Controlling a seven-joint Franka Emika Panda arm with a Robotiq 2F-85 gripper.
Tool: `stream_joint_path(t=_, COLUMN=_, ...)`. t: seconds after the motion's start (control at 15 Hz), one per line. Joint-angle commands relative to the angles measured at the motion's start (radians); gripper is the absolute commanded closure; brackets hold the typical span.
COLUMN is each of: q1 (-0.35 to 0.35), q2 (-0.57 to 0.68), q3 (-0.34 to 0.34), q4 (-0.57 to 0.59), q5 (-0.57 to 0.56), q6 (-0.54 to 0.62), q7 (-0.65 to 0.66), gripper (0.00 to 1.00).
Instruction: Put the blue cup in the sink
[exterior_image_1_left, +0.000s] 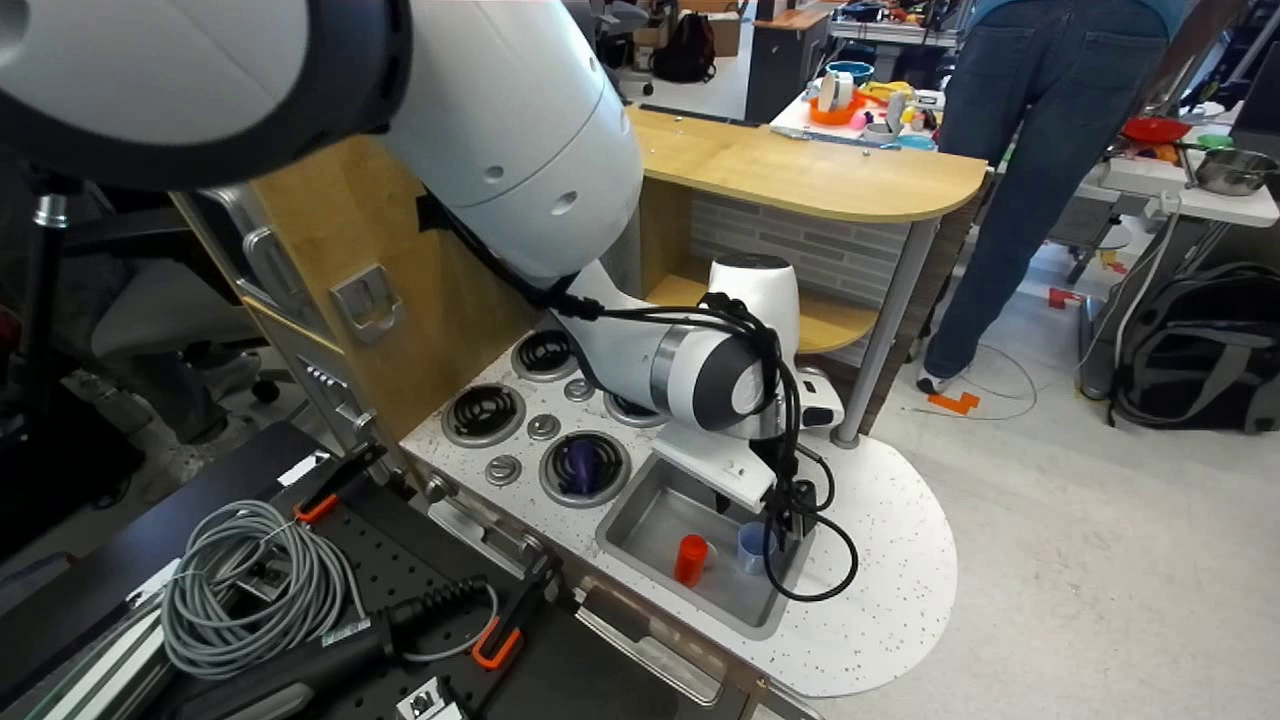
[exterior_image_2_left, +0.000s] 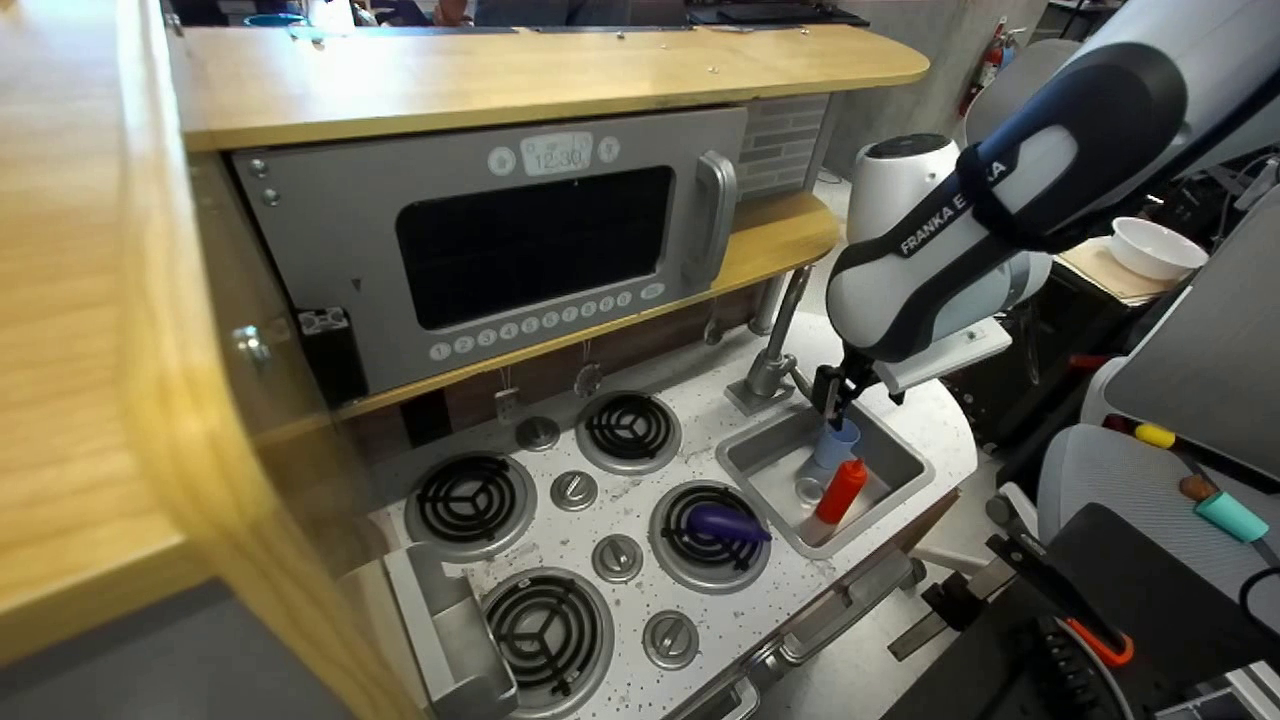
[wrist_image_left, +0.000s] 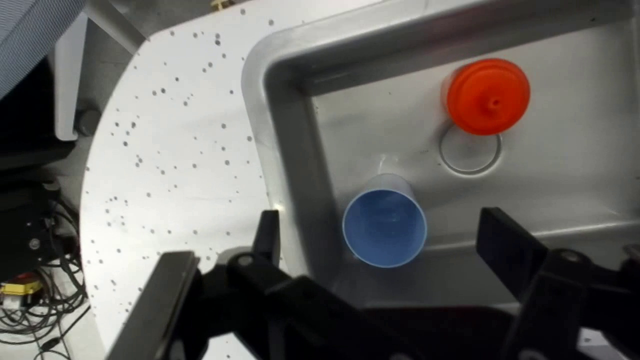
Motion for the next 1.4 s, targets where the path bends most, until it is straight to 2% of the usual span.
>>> stream_joint_path(t=0.0, q1=0.004, q2=-0.143, q3=-0.03, q4=-0.171, q5=0.018, q6=-0.008, q7=0.017, gripper=0.0)
stream_joint_path(t=0.2, q1=-0.013, q2=-0.248, q3=-0.05, q4=-0.301, q5=0.017, q6=-0.002, q7=0.003, gripper=0.0)
stream_joint_path(t=0.4, q1=-0.044, q2=-0.406, q3=-0.049, q4=-0.445, q5=0.022, q6=0.027, q7=-0.032, gripper=0.0)
stream_joint_path(t=0.8, q1=-0.135, q2=-0.734, q3=-0.006, q4=-0.637, q5=0.106, q6=0.045, q7=-0.159, gripper=0.0)
stream_joint_path(t=0.87, q1=-0.092, q2=-0.591, q3=-0.038, q4=-0.531, q5=0.062, q6=0.033, q7=-0.093, gripper=0.0)
stream_joint_path(t=1.07, q1=-0.113, q2=-0.708, q3=-0.031, q4=-0.602, q5=0.089, q6=0.032, q7=-0.138, gripper=0.0)
stream_joint_path(t=1.33, q1=-0.112, q2=-0.72, q3=-0.026, q4=-0.623, q5=0.091, q6=0.032, q7=-0.139, gripper=0.0)
